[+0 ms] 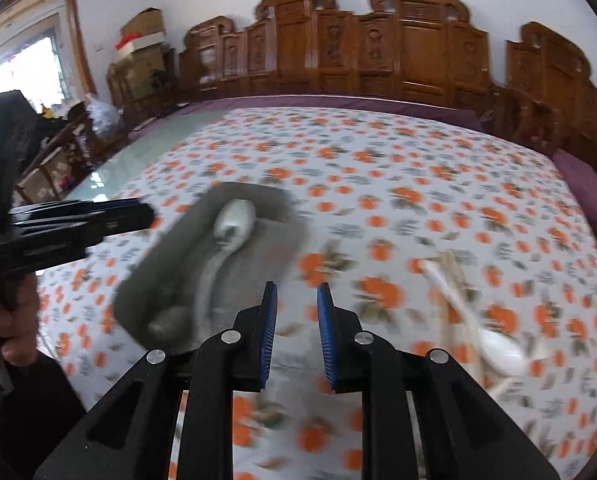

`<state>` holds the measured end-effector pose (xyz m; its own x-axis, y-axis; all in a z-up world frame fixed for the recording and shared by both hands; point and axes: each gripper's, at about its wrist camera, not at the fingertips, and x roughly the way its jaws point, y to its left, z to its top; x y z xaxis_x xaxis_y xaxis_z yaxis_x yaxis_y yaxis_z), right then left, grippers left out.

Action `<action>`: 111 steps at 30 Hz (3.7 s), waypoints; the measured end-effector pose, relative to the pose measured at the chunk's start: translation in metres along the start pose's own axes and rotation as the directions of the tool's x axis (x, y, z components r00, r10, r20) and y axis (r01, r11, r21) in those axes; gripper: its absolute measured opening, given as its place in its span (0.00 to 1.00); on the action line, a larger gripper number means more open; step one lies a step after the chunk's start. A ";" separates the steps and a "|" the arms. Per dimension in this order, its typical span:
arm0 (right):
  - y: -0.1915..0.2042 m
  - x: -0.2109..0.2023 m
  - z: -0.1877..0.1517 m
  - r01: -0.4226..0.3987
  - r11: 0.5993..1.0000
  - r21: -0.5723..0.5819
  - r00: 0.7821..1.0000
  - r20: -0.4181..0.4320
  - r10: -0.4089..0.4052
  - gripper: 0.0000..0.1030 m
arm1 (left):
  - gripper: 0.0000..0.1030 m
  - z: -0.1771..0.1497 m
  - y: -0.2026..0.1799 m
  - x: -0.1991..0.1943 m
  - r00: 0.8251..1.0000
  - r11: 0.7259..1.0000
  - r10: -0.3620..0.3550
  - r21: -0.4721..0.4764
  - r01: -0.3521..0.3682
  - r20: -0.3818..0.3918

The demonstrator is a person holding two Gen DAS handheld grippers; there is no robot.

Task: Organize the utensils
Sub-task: 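Move the right gripper back toward the chopsticks and white spoons, then grasp a wooden chopstick with the right gripper while the left grasps another chopstick, then carry the chopstick into the grey tray and open the left gripper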

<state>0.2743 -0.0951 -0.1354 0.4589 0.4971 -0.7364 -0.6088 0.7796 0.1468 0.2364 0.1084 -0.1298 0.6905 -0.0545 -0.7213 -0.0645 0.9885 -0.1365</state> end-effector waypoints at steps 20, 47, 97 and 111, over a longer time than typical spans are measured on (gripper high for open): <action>-0.096 0.035 -0.050 0.101 0.989 0.104 0.983 -0.163 -0.083 0.14 | 0.67 -0.012 -0.073 0.024 0.998 0.993 -0.049 0.104 0.052 -0.028; -0.064 0.031 -0.045 -0.002 0.995 0.095 0.993 -0.114 0.013 0.06 | 0.67 -0.025 -0.098 0.028 0.999 0.987 -0.018 0.158 0.024 -0.040; -0.096 0.011 -0.044 -0.037 0.983 0.179 0.999 -0.028 0.043 0.06 | 0.04 -0.031 -0.150 0.114 0.964 0.982 0.047 0.188 0.003 -0.262; -0.067 -0.008 -0.033 -0.100 0.985 0.140 0.995 0.032 0.096 0.06 | 0.04 -0.017 -0.122 0.046 0.984 0.985 0.066 0.170 -0.037 -0.164</action>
<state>0.2899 -0.1642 -0.1615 0.4184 0.5815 -0.6977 -0.5553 0.7717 0.3102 0.2640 -0.0174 -0.1576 0.5569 -0.0117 -0.8305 0.0333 0.9994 0.0083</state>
